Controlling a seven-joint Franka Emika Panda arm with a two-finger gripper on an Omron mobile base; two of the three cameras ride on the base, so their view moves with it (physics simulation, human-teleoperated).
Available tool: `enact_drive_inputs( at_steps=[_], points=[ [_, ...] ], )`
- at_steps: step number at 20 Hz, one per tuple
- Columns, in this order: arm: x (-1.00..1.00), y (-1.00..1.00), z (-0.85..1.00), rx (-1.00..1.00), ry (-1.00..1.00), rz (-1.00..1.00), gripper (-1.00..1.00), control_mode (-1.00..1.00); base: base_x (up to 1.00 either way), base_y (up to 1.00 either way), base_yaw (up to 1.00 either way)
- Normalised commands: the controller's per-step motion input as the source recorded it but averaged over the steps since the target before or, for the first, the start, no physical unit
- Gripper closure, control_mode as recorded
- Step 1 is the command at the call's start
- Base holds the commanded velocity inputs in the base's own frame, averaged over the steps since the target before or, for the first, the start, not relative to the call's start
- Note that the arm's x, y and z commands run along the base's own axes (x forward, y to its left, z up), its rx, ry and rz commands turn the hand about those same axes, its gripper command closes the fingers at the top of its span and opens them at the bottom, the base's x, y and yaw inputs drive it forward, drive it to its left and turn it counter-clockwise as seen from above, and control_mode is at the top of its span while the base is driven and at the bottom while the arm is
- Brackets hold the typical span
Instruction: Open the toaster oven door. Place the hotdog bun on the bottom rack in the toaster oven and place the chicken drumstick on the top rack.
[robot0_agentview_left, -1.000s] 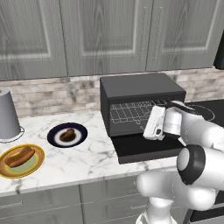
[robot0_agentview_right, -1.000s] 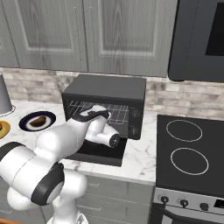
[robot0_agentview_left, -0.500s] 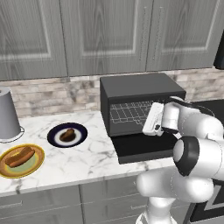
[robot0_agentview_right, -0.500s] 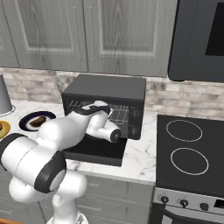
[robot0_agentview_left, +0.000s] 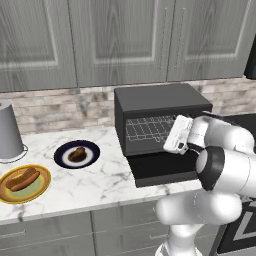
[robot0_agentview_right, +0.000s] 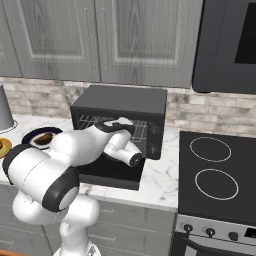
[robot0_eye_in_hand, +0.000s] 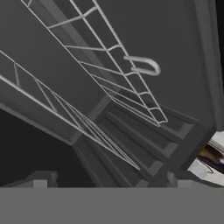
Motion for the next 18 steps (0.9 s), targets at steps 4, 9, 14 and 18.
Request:
enact_drive_inputs(
  at_steps=[4,9,14,18],
  points=[
    [0.32,0.00,-0.01,0.07,-0.02,0.00,-1.00,-1.00,0.00,0.00,0.00],
    [0.39,0.00,0.00,0.06,0.00,-0.01,-1.00,-1.00,0.00,0.00,0.00],
    [0.44,0.00,-0.12,0.01,0.00,0.00,-1.00,-1.00,0.00,0.00,0.00],
    [0.39,0.00,-0.16,0.00,0.00,0.00,-1.00,-1.00,0.00,0.00,0.00]
  ],
)
